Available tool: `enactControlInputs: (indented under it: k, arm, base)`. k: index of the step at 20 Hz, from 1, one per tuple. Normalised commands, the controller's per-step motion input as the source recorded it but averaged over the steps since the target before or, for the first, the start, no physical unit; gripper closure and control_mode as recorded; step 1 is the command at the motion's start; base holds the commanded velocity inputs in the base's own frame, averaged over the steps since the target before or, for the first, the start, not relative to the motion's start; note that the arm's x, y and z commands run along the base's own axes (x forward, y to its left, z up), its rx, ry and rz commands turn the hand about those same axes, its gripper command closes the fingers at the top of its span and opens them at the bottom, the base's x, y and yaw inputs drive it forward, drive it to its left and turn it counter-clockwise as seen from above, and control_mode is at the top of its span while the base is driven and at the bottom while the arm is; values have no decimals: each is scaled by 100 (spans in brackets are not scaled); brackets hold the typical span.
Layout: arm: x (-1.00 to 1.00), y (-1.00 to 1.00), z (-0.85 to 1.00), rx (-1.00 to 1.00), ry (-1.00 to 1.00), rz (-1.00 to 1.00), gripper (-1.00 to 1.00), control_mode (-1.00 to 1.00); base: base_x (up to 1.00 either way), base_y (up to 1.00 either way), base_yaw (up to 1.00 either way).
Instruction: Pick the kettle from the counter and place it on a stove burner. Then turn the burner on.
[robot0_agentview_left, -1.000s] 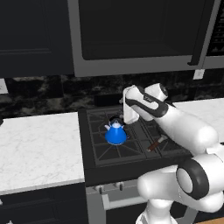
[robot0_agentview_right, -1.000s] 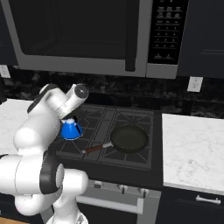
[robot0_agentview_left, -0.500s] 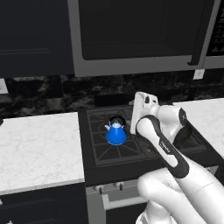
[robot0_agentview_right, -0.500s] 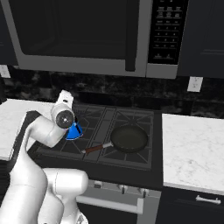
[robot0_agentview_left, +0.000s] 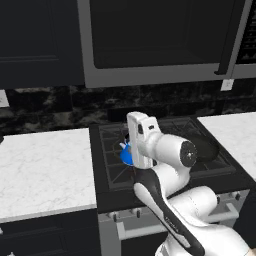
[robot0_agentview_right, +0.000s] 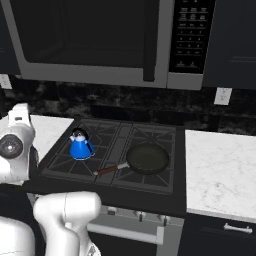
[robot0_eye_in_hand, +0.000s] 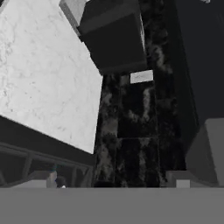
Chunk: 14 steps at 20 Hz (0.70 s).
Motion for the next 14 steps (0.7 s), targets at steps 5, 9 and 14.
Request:
enactControlInputs:
  k: [5,9,14]
  arm:
    - [-100,100,-47,-85,-2,3,-100,-100]
    - [-100,98,-99,-93,0,8,-100,-100]
    - [-95,61,-100,-87,1,14,-100,-100]
  base:
    - [0,0,0]
    - [0,0,0]
    - [0,0,0]
